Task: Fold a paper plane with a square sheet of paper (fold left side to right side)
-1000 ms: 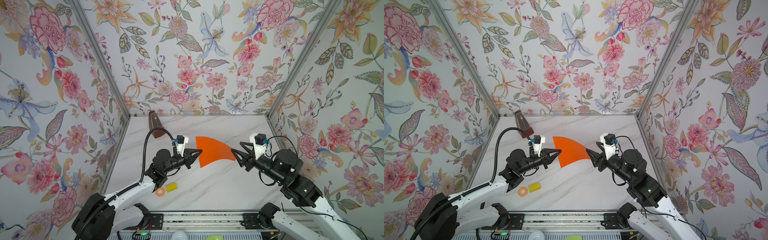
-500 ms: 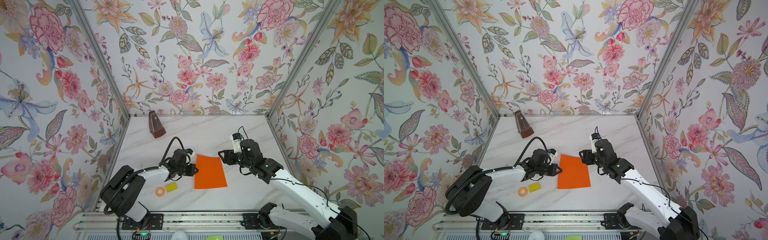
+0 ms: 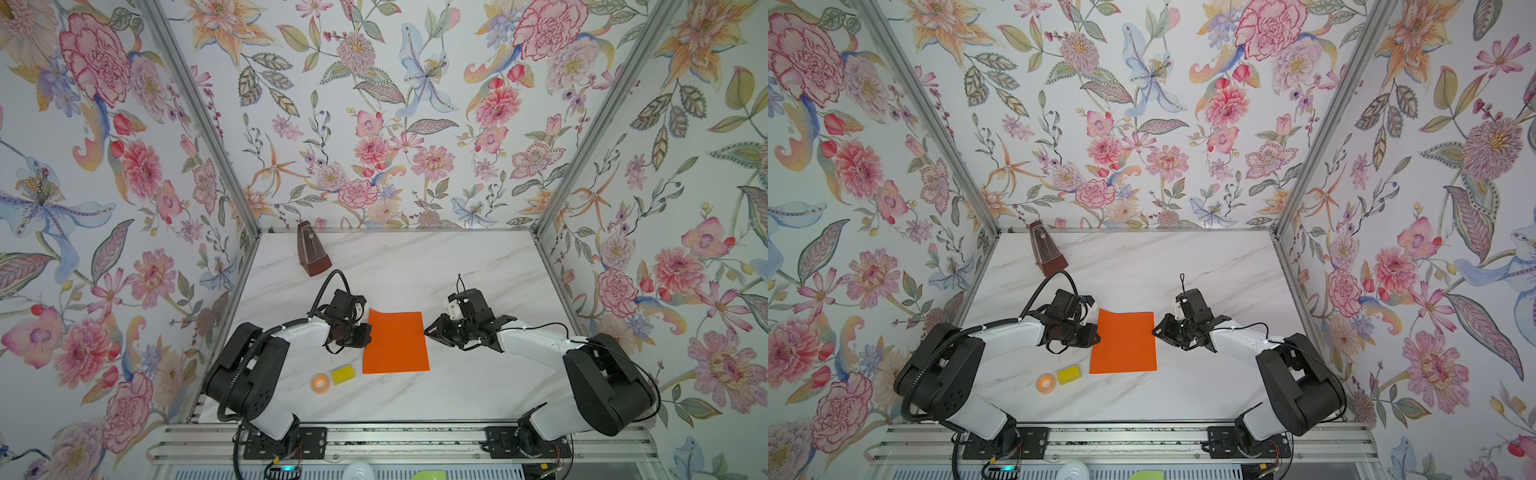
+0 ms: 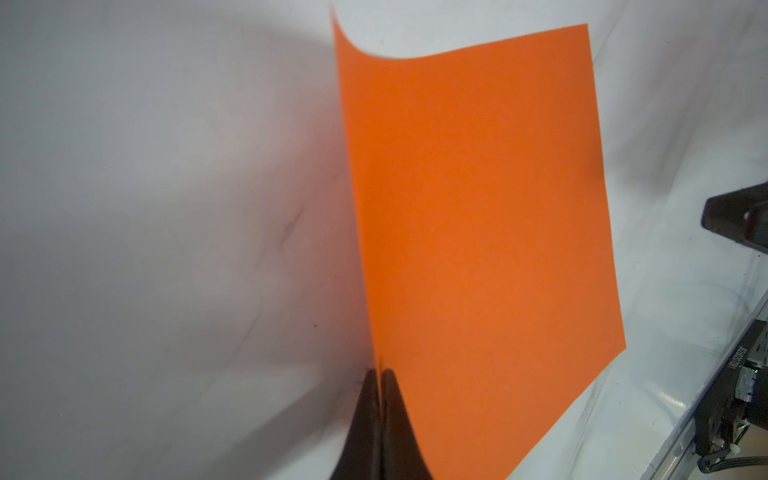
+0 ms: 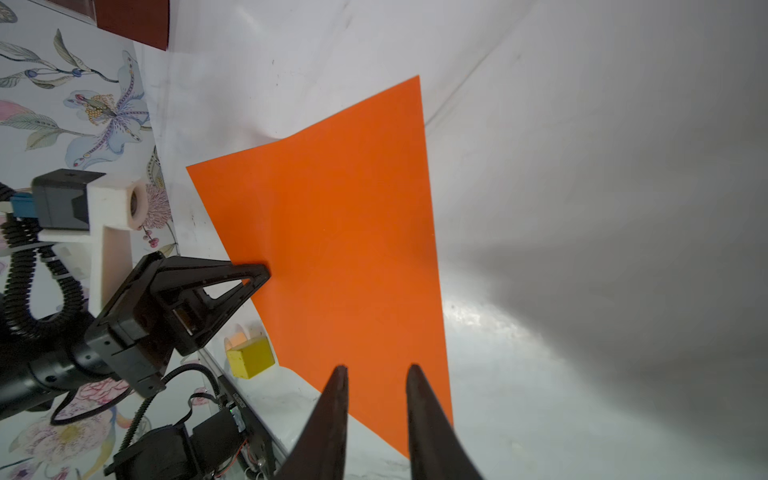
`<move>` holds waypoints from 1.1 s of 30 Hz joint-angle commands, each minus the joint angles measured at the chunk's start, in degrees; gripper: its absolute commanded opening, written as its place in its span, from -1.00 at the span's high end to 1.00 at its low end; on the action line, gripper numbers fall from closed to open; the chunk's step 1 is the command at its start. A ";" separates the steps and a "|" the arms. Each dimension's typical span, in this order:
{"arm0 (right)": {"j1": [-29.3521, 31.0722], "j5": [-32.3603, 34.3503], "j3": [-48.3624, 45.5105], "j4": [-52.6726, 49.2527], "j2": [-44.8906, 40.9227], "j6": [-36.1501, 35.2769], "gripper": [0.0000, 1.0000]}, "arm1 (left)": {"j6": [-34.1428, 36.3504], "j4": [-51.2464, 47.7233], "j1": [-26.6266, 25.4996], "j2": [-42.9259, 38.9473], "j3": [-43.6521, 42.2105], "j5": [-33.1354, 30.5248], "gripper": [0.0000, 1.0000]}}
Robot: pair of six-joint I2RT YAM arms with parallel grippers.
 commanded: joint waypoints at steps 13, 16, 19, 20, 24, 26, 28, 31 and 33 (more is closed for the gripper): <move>0.56 -7.58 1.81 9.37 11.44 0.43 0.79 | 7.53 -8.52 1.50 2.43 5.05 0.08 1.00; 0.56 -7.72 1.91 9.56 12.90 0.16 0.79 | 7.45 -8.52 1.50 2.30 5.14 -0.05 1.00; 0.56 -7.50 1.89 8.97 14.05 -0.23 0.81 | 7.51 -8.57 1.49 1.99 5.05 -0.02 1.00; 0.54 -7.18 1.91 8.32 14.29 -0.44 0.81 | 7.37 -8.66 1.52 1.87 5.05 -0.01 1.00; 0.60 -6.32 1.57 6.82 15.10 -1.08 0.82 | 6.97 -8.73 1.50 0.83 5.05 0.68 1.00; 0.74 -6.44 1.39 6.98 15.57 -1.08 0.82 | 6.51 -8.27 1.50 0.12 4.97 2.97 0.85; 0.91 -6.44 1.38 7.04 15.76 -1.07 0.82 | 5.98 -7.53 1.41 -0.79 4.87 5.91 0.61; 1.09 -6.30 1.38 7.02 15.73 -1.01 0.83 | 5.19 -7.13 0.74 -2.22 4.78 8.78 0.34; 1.13 -6.30 1.50 6.95 15.55 -0.98 0.83 | 4.63 -6.99 -0.15 -3.90 4.87 9.69 0.24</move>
